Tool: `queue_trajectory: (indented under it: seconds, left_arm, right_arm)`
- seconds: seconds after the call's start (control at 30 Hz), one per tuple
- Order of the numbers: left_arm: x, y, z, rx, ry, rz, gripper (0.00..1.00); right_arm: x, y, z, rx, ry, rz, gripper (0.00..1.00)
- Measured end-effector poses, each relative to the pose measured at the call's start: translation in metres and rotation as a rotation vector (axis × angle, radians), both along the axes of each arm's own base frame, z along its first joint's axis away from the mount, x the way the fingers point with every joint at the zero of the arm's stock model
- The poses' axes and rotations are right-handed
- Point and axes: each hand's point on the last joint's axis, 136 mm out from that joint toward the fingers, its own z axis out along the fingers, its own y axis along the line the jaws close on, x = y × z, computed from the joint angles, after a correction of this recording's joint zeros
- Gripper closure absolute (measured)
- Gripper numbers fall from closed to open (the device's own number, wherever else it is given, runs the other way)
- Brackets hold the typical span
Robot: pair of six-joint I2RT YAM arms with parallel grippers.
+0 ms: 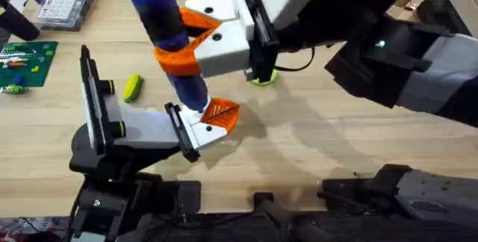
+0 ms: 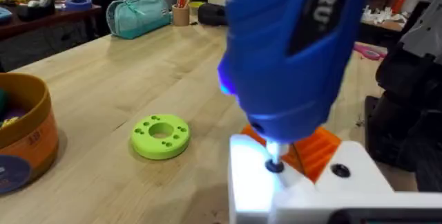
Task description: Pick up the gripper from the table and insert it into the empty holder that is missing its gripper. Then pick up a screw, insert it into the mounting hole, and use the screwdriver to tighten it. Finally, clean up the table by picking up the vegetable and placing it into the bucket.
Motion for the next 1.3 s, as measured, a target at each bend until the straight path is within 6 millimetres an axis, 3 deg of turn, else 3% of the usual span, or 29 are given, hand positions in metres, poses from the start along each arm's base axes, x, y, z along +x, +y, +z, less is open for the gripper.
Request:
queue_trajectory:
  seconds: [0.4, 0.6, 0.83, 1.1, 1.3]
  left_arm:
    - [0.0, 0.0, 0.0, 0.0, 0.0, 0.0, 0.989]
    - [0.0, 0.0, 0.0, 0.0, 0.0, 0.0, 0.989]
    - [0.0, 0.0, 0.0, 0.0, 0.0, 0.0, 0.989]
    - [0.0, 0.0, 0.0, 0.0, 0.0, 0.0, 0.989]
    - [0.0, 0.0, 0.0, 0.0, 0.0, 0.0, 0.989]
  right_arm:
    - [0.0, 0.0, -0.002, 0.004, -0.005, 0.0, 0.966]
    - [-0.001, -0.001, 0.007, 0.041, -0.023, 0.001, 0.964]
    - [0.008, -0.004, 0.008, 0.02, 0.033, -0.017, 0.964]
    - [0.027, -0.007, 0.017, -0.162, 0.108, -0.076, 0.964]
    - [0.041, -0.035, 0.036, -0.402, 0.0, -0.271, 0.966]
